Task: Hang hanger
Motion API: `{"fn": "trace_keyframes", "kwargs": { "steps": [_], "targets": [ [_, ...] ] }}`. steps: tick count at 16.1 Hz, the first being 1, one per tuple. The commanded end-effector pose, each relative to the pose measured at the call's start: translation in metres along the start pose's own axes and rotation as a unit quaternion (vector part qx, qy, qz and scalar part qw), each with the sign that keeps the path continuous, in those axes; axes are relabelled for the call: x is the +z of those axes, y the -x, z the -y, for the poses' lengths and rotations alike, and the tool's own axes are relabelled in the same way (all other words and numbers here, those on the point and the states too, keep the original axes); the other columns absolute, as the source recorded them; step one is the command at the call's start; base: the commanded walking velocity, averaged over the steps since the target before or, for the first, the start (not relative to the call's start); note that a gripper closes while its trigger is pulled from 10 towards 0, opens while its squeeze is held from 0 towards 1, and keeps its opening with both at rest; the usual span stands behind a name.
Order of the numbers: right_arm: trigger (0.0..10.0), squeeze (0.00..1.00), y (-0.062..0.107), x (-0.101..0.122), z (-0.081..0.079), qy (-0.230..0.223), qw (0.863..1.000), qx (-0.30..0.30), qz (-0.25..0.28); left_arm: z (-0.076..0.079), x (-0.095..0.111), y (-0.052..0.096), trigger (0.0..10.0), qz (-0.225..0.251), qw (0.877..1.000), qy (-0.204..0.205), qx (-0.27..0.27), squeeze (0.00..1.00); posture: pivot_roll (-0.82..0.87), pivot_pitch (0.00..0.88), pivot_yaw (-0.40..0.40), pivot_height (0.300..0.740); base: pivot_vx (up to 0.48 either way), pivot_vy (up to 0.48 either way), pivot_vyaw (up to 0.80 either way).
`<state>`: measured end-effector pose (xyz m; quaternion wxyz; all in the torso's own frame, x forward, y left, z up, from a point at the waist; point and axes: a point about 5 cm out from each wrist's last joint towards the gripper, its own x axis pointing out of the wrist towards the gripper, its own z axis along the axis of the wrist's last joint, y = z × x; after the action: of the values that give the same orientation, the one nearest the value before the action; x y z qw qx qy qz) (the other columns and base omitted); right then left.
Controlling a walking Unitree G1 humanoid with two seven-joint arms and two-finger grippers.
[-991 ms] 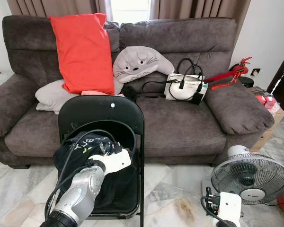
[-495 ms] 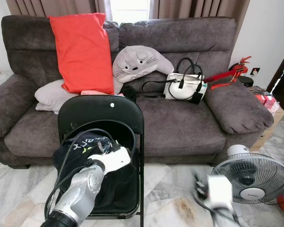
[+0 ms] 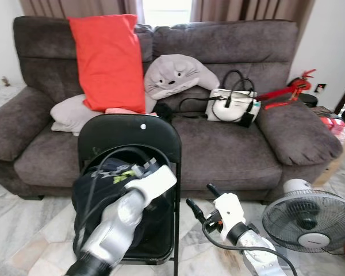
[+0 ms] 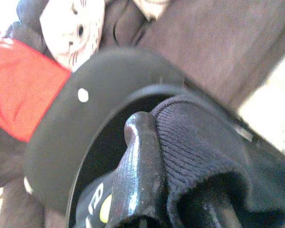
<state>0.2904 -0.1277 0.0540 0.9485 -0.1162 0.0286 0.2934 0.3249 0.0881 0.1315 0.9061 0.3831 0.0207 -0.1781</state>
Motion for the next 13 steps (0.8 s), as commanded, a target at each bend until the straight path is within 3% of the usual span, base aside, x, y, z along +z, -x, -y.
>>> {"fn": "trace_keyframes", "kwargs": {
  "steps": [1, 5, 8, 9, 10, 11, 12, 13],
  "targets": [
    [10.0, 0.00, -0.002, 0.004, 0.001, 0.002, 1.000, 0.008, 0.002, -0.005, 0.011, -0.001, 0.0, 0.018, 1.000, 0.002, 0.001, 0.00, -0.01, 0.000, 0.049, 0.740, 0.000, 0.000, 0.00],
    [10.0, 0.00, -0.009, 0.023, 0.016, -0.006, 0.998, -0.036, 0.054, -0.018, 0.038, 0.000, 0.0, 0.058, 0.998, 0.034, 0.010, 0.00, -0.01, 0.000, 0.059, 0.740, 0.000, 0.000, 0.00],
    [10.0, 0.00, -0.013, 0.048, 0.032, -0.029, 0.986, -0.112, 0.122, -0.018, 0.051, -0.001, 0.0, 0.077, 0.995, 0.060, 0.003, 0.00, -0.01, 0.000, 0.060, 0.740, 0.000, 0.000, 0.00],
    [10.0, 0.00, -0.014, 0.056, 0.035, -0.057, 0.980, -0.122, 0.148, -0.017, 0.057, -0.002, 0.0, 0.086, 0.994, 0.066, 0.000, 0.00, -0.01, 0.000, 0.068, 0.740, 0.000, 0.000, 0.00],
    [10.0, 0.00, -0.016, 0.063, 0.034, -0.083, 0.977, -0.108, 0.167, -0.015, 0.064, -0.003, 0.0, 0.097, 0.993, 0.072, -0.006, 0.00, -0.01, 0.000, 0.075, 0.740, 0.000, 0.000, 0.00],
    [10.0, 0.00, -0.021, 0.074, 0.021, -0.108, 0.978, -0.028, 0.177, -0.008, 0.075, -0.005, 0.0, 0.113, 0.990, 0.079, -0.025, 0.00, -0.02, 0.000, 0.081, 0.740, 0.000, 0.000, 0.00],
    [10.0, 0.00, -0.022, 0.074, 0.016, -0.107, 0.979, -0.003, 0.172, -0.007, 0.077, -0.005, 0.0, 0.115, 0.990, 0.080, -0.030, 0.00, -0.02, 0.000, 0.082, 0.740, 0.000, 0.000, 0.00],
    [10.0, 0.00, -0.021, 0.068, 0.006, -0.089, 0.985, 0.068, 0.135, 0.000, 0.085, -0.004, 10.0, 0.132, 0.986, 0.083, -0.052, 0.00, -0.02, 0.000, 0.084, 0.740, 0.000, 0.000, 0.00]
  ]
}}
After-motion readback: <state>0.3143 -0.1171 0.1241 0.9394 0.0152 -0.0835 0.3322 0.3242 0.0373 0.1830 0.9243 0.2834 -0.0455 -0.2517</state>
